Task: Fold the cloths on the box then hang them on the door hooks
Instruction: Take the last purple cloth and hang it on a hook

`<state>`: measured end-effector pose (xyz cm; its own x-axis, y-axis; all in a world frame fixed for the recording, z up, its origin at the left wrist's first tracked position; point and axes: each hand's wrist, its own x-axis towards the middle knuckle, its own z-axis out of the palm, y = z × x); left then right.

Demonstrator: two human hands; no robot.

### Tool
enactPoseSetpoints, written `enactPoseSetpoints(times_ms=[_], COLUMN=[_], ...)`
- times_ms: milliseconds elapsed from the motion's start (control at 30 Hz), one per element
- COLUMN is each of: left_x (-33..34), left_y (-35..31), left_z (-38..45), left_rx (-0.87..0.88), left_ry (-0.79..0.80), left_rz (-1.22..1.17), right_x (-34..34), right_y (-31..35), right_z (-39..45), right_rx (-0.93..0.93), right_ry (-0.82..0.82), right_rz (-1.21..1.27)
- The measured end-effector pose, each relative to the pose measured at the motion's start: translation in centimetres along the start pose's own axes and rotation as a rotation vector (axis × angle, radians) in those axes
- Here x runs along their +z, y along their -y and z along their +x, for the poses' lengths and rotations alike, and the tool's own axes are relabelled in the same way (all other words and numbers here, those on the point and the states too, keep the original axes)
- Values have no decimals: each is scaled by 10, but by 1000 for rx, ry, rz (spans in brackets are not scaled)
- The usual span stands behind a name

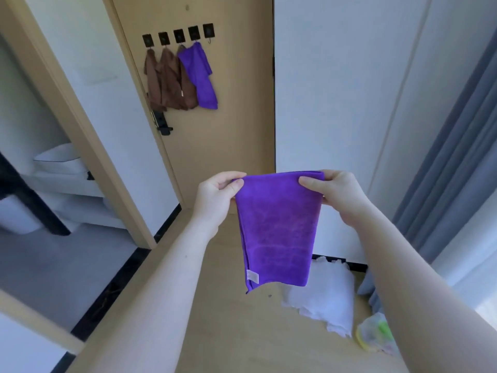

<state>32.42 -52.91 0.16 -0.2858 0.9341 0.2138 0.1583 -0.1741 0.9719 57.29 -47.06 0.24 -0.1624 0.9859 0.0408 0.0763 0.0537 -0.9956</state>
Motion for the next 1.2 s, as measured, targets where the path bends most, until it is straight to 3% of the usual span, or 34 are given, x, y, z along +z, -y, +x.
enactPoseSetpoints(times_ms=[367, 933, 1200], left_x=[-50, -42, -57], left_y=[11, 46, 73], left_z=[123, 313, 368], left_rx=[15, -60, -109], left_ry=[-93, -96, -237], left_rz=[30, 25, -22], right_x=[79, 104, 147], right_y=[20, 11, 1], right_z=[114, 331, 399], right_rx=[-92, -37, -10], right_ry=[7, 80, 94], right_rz=[45, 105, 178])
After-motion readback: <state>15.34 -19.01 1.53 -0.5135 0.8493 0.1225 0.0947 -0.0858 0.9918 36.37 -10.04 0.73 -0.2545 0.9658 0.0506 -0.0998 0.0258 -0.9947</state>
